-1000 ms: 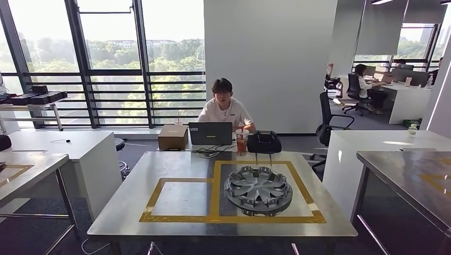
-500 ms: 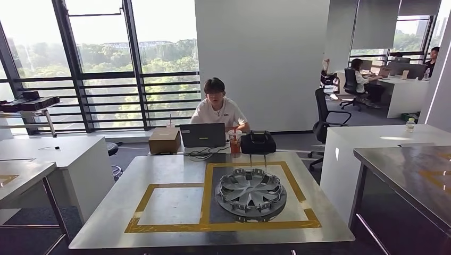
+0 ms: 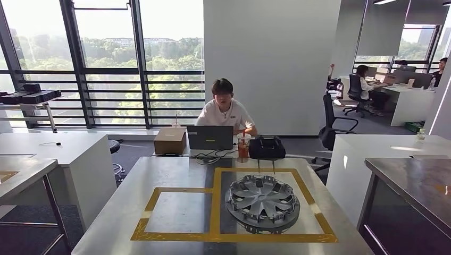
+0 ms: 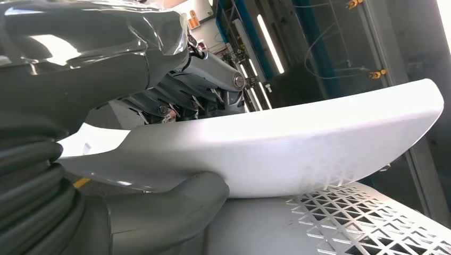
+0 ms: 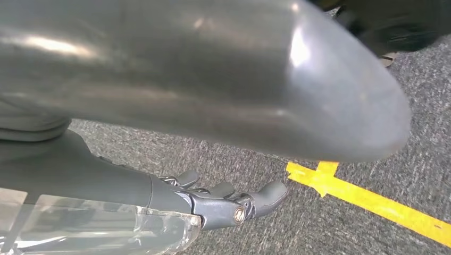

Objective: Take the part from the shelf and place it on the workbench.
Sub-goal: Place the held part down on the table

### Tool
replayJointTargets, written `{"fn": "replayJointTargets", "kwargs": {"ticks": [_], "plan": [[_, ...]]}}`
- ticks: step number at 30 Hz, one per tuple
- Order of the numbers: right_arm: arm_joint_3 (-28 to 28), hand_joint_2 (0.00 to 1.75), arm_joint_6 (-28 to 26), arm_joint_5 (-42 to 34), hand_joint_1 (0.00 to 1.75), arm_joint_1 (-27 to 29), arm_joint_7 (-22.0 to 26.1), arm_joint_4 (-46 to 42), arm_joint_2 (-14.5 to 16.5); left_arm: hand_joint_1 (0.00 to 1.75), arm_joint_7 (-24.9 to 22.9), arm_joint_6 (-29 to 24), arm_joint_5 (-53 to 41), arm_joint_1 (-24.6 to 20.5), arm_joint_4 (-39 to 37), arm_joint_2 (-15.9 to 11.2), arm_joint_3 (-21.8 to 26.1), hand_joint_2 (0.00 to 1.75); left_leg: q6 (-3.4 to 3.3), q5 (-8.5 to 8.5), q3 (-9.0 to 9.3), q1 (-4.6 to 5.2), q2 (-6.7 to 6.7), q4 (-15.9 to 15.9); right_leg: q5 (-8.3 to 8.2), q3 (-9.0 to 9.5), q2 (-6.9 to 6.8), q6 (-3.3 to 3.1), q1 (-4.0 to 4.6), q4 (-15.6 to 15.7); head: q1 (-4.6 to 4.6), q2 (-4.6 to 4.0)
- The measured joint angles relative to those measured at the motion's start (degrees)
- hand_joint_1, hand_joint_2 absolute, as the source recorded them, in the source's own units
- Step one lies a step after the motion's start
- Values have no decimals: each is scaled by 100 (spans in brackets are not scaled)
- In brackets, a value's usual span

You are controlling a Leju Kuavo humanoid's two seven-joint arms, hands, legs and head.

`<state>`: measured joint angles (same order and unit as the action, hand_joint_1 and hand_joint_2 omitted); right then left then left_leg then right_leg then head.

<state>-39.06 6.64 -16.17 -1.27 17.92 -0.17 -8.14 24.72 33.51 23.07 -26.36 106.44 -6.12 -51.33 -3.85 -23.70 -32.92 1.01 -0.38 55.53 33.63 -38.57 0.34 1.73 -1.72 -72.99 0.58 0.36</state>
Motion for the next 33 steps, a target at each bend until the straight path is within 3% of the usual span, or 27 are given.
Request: {"fn": "replayJointTargets", "kwargs": {"ticks": [1, 2, 4, 6, 8, 10, 12, 14, 15, 16, 17, 19, 20, 21, 23, 24, 26, 27, 30, 31, 32, 33], "plan": [[-8, 0, 0, -9, 0, 9, 0, 0, -2, 131, 0, 1, -1, 15, 0, 0, 0, 175, -4, -32, 34, 11, -17, 2, -48, -88, 0, 16, 9, 8, -4, 0], [-17, 0, -1, -17, 0, 17, 0, 0, -3, 131, 0, 2, -1, 27, 0, 1, 0, 175, 0, -68, 80, 18, -31, 6, -208, -62, -1, 41, 19, 238, -10, 1], [-37, 0, -3, -27, 0, 25, 1, 1, -14, 131, 0, 5, -2, 36, 0, 1, 3, 175, 24, -153, 178, 31, -45, 24, -678, 196, -13, 71, 45, 1070, -21, 0], [-57, 0, -4, -31, 0, 21, 7, 3, -28, 131, -1, 14, -3, 40, 3, -1, 14, 175, 75, -243, 229, 52, -48, 52, -884, 382, -32, -23, 80, 1596, -23, 0], [-80, 0, -4, -32, 0, 25, 19, 4, -36, 131, -3, 26, -6, 45, 14, -3, 33, 175, 134, -299, 251, 64, -49, 119, -883, 445, -33, -143, 90, 1676, -15, -1], [-97, 0, 0, -36, 0, 39, 33, 4, -30, 131, -7, 32, -8, 45, 35, -7, 54, 175, 195, -388, 237, 52, -42, 260, -913, 547, -23, -198, 59, 1695, -8, -1], [-107, 0, 4, -43, 0, 37, 50, 4, -23, 131, -10, 33, -9, 46, 50, -14, 65, 175, 281, -623, 4, 8, -30, 708, -889, 637, -17, -235, 36, 1698, 2, -1], [-118, 0, 4, -50, 0, 34, 60, 4, -21, 131, -11, 34, -10, 61, 52, -25, 66, 175, 366, -901, -441, -57, -18, 1418, -845, 676, -11, -246, 34, 1695, 16, -1], [-125, 0, 3, -55, 0, 38, 61, 4, -18, 131, -11, 35, -10, 73, 52, -29, 66, 175, 391, -955, -632, -88, -9, 1657, -817, 698, -8, -241, 34, 1694, 21, 0], [-132, 0, 3, -60, 0, 43, 61, 4, -15, 131, -11, 36, -10, 81, 51, -34, 66, 175, 403, -905, -733, -112, 1, 1709, -787, 729, -4, -232, 32, 1693, 26, 0], [-138, 0, 1, -67, 0, 46, 61, 4, -13, 131, -11, 37, -14, 85, 51, -37, 66, 175, 399, -733, -717, -129, 12, 1537, -753, 774, 1, -220, 31, 1694, 29, 0], [-147, 0, -7, -80, 0, 46, 61, 4, -5, 131, -10, 35, -27, 83, 50, -40, 66, 175, 350, -231, -432, -132, 23, 771, -680, 879, 10, -188, 32, 1700, 36, -1], [-151, 0, -14, -89, 0, 42, 61, 4, 1, 131, -10, 33, -36, 79, 50, -41, 66, 175, 317, -130, -294, -114, 26, 449, -648, 924, 19, -165, 37, 1707, 35, -2], [-159, 0, -22, -97, 0, 38, 61, 4, 8, 131, -10, 29, -43, 74, 49, -42, 66, 175, 279, -121, -201, -91, 24, 253, -618, 952, 23, -132, 38, 1719, 39, -1], [-180, 0, -34, -111, 0, 31, 60, 4, 21, 131, -12, 18, -61, 68, 47, -42, 64, 175, 185, -232, -142, -53, 11, 152, -630, 999, 24, -33, 44, 1694, 40, -1], [-194, 0, -38, -115, 0, 28, 60, 4, 27, 131, -14, 10, -72, 66, 48, -40, 64, 175, 130, -179, -81, -60, 7, 107, -623, 1006, 18, 16, 40, 1659, 39, 1], [-222, 0, -38, -118, 0, 16, 63, 4, 34, 131, -20, -4, -86, 54, 49, -37, 63, 175, 50, -85, 43, -79, 19, 51, -525, 924, 9, 44, 37, 1417, 26, 0], [-236, 0, -38, -119, 0, 10, 65, 4, 34, 131, -25, -10, -90, 52, 50, -36, 61, 175, 30, -67, 87, -82, 27, 41, -408, 770, 6, 29, 33, 1146, 14, 0], [-270, 0, -37, -120, 0, 11, 74, 4, 26, 131, -43, -39, -95, 59, 41, -35, 49, 175, -5, -113, 100, -36, 18, 47, -78, 85, 4, 15, 33, 124, -4, 0], [-282, 0, -37, -118, 0, 17, 87, 4, 25, 131, -49, -51, -95, 61, 38, -35, 44, 175, -7, -135, 115, -24, 6, 50, -81, -43, 4, 29, 33, 25, -8, 0], [-298, 0, -37, -115, 0, 25, 116, 4, 24, 131, -53, -63, -95, 62, 36, -35, 39, 175, -2, -162, 141, -17, -5, 53, -184, -58, 4, 63, 33, 146, -13, 0], [-315, 0, -37, -109, 0, 28, 155, 4, 20, 131, -57, -70, -95, 62, 35, -35, 34, 175, 10, -194, 180, -14, -13, 57, -386, 48, 1, 107, 32, 492, -15, 0]]}}
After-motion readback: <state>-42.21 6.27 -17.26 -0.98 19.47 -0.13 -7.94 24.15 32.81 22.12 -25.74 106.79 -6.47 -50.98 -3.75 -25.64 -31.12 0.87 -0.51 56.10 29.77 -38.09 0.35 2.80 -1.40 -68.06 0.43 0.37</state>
